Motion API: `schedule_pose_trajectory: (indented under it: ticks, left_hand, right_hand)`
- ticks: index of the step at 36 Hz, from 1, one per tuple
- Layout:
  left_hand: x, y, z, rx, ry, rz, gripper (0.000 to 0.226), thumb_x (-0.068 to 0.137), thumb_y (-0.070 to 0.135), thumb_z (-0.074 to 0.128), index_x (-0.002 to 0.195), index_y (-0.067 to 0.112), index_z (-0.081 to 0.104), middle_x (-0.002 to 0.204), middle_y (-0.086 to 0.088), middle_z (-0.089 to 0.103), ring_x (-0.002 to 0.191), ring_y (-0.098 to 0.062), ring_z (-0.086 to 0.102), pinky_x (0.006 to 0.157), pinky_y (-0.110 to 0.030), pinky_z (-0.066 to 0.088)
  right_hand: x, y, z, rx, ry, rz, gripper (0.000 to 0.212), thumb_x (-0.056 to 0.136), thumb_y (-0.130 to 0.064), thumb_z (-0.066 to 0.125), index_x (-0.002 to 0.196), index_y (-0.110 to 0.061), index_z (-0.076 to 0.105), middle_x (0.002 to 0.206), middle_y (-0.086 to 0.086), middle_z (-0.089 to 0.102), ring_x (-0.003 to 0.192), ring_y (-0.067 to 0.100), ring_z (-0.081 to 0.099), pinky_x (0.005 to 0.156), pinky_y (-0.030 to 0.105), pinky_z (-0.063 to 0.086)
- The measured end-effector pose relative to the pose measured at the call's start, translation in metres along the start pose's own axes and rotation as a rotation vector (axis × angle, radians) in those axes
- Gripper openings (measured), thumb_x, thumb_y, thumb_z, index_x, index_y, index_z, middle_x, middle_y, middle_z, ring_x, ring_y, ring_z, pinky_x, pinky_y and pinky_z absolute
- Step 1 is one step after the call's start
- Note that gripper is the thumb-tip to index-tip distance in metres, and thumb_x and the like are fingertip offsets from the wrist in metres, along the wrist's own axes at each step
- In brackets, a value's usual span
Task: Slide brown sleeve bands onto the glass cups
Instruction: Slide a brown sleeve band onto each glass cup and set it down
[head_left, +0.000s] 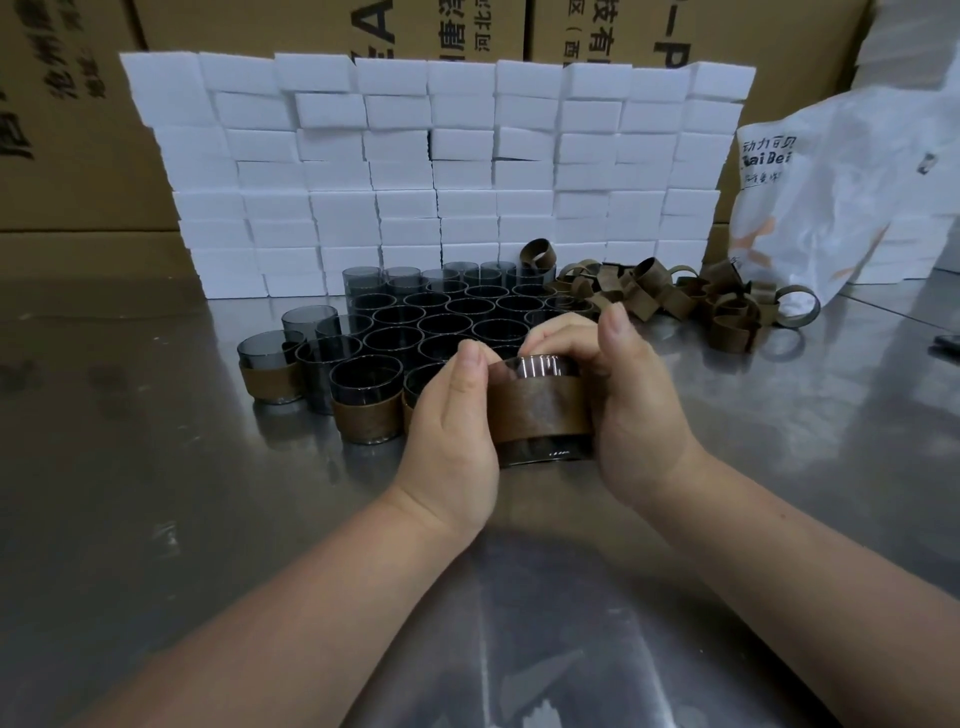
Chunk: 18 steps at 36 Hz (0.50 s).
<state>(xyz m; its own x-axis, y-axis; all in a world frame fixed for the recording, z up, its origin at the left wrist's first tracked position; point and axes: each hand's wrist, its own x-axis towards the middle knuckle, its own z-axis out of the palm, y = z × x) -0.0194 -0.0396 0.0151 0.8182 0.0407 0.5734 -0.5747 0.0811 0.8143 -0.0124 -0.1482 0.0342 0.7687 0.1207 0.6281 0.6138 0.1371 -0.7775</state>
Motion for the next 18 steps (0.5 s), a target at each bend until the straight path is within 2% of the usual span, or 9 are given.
schedule_pose_trajectory:
  ticks: [2,4,6,9,11,14,18]
  left_hand:
    - [0.0001,0.0010,0.0002,-0.063,-0.023,-0.046,0.042,0.086,0.047,0.029,0.067,0.014,0.047,0.069,-0.008,0.045,0.071,-0.024,0.042,0.072,-0.041,0.036]
    - [-0.0005,0.0020,0.0006,-0.122,-0.076,-0.086,0.038,0.086,0.045,0.033,0.066,0.017,0.047,0.069,-0.004,0.046,0.071,-0.023,0.041,0.072,-0.041,0.036]
    - [-0.0017,0.0020,0.0003,-0.183,-0.141,-0.125,0.035,0.085,0.044,0.035,0.070,0.016,0.049,0.070,-0.002,0.048,0.072,-0.019,0.045,0.072,-0.035,0.039]
    - [-0.0038,0.0015,-0.0002,-0.186,-0.211,-0.138,0.038,0.085,0.045,0.035,0.082,0.010,0.049,0.079,-0.007,0.048,0.077,-0.017,0.047,0.072,-0.028,0.043]
    - [-0.0052,0.0017,0.0008,-0.190,-0.212,-0.151,0.040,0.084,0.045,0.034,0.087,0.008,0.048,0.080,-0.007,0.047,0.077,-0.017,0.047,0.071,-0.026,0.044]
    - [-0.0055,0.0023,0.0034,-0.211,-0.180,-0.169,0.038,0.082,0.044,0.035,0.084,0.008,0.046,0.075,-0.001,0.048,0.071,-0.011,0.048,0.065,-0.021,0.046]
    - [-0.0053,0.0017,0.0055,-0.208,-0.137,-0.169,0.039,0.081,0.046,0.034,0.079,0.009,0.047,0.078,-0.007,0.048,0.072,-0.013,0.048,0.065,-0.022,0.046]
  right_hand:
    - [-0.0010,-0.0018,-0.0006,-0.082,-0.023,-0.041,0.054,0.078,-0.065,0.045,0.067,-0.016,0.066,0.073,-0.005,0.062,0.075,0.010,0.056,0.075,0.027,0.043]
    - [-0.0010,-0.0031,-0.0017,-0.144,-0.012,-0.054,0.055,0.079,-0.060,0.043,0.069,-0.011,0.065,0.073,-0.003,0.061,0.073,0.011,0.056,0.072,0.027,0.043]
    - [-0.0017,-0.0040,-0.0031,-0.200,0.024,-0.053,0.056,0.079,-0.055,0.034,0.065,-0.009,0.063,0.065,-0.002,0.058,0.065,0.009,0.054,0.065,0.022,0.042]
    - [-0.0035,-0.0038,-0.0032,-0.259,0.052,-0.035,0.050,0.080,-0.052,0.034,0.057,-0.013,0.055,0.050,-0.009,0.049,0.051,0.001,0.045,0.054,0.012,0.035]
    - [-0.0038,-0.0023,-0.0035,-0.255,0.064,-0.003,0.047,0.086,-0.045,0.036,0.053,-0.015,0.050,0.045,-0.010,0.045,0.047,0.000,0.042,0.050,0.011,0.032]
    - [-0.0046,-0.0004,-0.0029,-0.276,0.089,-0.001,0.049,0.089,-0.039,0.027,0.050,-0.016,0.046,0.042,-0.011,0.041,0.044,0.000,0.040,0.048,0.009,0.031]
    - [-0.0055,-0.0001,-0.0006,-0.280,0.083,-0.004,0.050,0.090,-0.038,0.026,0.047,-0.019,0.042,0.039,-0.012,0.040,0.042,0.001,0.039,0.047,0.009,0.029]
